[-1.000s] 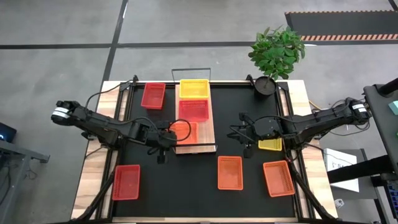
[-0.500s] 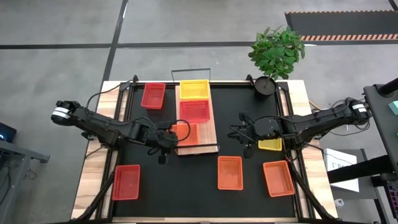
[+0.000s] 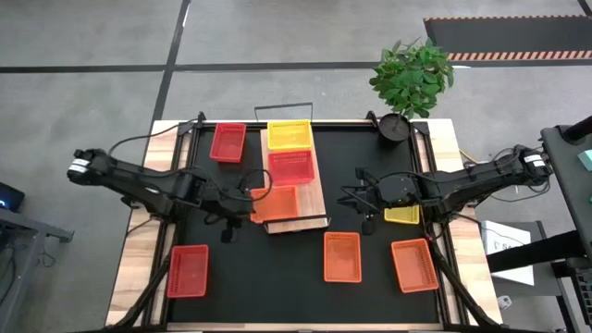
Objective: Stack baskets on shelf by color
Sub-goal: Put the left orange bin on the shelf
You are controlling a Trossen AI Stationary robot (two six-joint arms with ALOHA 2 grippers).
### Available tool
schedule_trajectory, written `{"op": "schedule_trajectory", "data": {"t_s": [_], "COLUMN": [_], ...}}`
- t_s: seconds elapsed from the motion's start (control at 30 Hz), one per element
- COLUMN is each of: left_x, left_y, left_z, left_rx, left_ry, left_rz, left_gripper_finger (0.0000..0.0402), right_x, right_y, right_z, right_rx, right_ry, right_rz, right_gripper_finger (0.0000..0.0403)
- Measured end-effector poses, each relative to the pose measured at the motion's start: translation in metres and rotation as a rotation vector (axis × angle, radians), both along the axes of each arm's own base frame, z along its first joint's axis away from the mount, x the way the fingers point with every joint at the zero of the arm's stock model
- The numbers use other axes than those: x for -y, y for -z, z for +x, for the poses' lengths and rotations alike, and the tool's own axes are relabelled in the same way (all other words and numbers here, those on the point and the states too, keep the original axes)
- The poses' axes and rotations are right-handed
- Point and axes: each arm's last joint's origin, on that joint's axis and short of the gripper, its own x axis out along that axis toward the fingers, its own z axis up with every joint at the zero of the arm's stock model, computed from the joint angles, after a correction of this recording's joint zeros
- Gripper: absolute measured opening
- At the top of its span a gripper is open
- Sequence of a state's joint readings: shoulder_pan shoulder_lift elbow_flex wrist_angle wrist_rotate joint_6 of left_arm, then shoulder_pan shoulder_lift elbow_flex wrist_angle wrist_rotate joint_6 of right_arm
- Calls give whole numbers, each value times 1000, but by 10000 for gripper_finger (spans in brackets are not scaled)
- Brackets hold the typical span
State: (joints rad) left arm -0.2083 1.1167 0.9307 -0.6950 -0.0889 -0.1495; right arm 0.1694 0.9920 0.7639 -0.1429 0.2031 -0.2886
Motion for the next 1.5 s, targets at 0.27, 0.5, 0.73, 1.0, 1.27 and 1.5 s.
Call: {"op": "schedule_trajectory", "data": {"t_s": [0.27, 0.5, 0.73, 1.0, 1.27, 1.5], "left_x": [-9, -10, -8, -7, -13, -23], "left_y": [16, 54, 68, 67, 72, 71], "left_z": [-32, -18, 16, 26, 28, 33], "left_rx": [-160, -159, -42, -33, 33, 76], "left_ry": [-25, -50, -80, -49, -125, -111], "left_rz": [65, 67, 150, 198, 352, 413], "left_gripper_finger": [84, 6, 3, 1, 1, 1], "right_x": [0, 0, 0, 0, 0, 0], "right_y": [0, 0, 0, 3, 6, 5], "right_z": [0, 0, 0, -1, -1, -1], "right_rx": [0, -2, -2, -9, -18, -15], "right_ry": [-1, -9, -8, -8, -11, -9], "right_rz": [-1, -17, -17, -17, -25, -19], "right_gripper_finger": [9, 9, 9, 9, 9, 9]}}
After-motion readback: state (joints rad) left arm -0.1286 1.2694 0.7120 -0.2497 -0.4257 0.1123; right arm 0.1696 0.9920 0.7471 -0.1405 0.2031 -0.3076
